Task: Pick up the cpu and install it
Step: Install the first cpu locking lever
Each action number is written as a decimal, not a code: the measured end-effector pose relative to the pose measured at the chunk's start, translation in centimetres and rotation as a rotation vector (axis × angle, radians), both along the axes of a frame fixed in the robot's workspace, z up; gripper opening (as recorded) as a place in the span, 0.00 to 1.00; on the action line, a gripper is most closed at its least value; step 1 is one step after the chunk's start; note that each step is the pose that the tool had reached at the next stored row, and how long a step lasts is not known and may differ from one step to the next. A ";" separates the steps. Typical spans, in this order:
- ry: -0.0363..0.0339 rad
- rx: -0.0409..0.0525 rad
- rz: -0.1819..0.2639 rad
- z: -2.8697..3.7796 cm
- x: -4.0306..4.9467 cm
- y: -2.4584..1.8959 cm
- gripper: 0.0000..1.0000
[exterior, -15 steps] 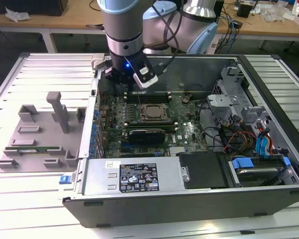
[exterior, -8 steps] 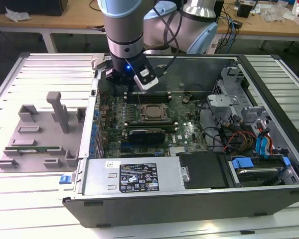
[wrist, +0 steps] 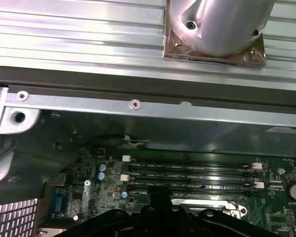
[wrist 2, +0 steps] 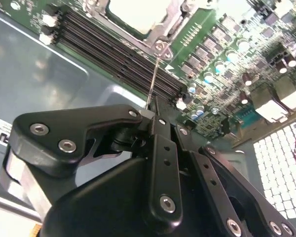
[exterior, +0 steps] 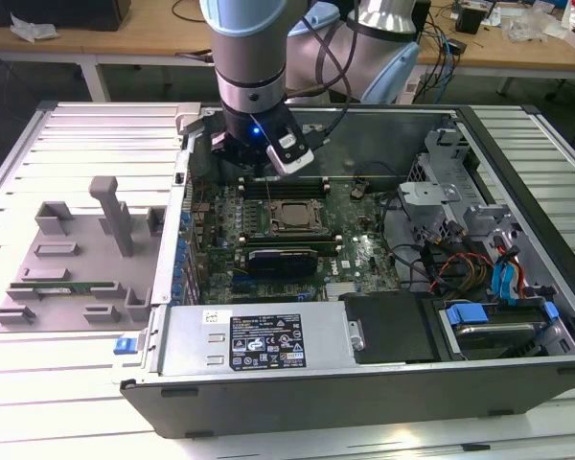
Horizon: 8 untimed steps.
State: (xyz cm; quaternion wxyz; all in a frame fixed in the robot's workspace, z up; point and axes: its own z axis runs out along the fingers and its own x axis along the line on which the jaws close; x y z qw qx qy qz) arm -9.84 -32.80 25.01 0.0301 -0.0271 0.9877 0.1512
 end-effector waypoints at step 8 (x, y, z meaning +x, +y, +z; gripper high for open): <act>0.0000 0.0001 -0.002 -0.10 3.05 -0.12 0.11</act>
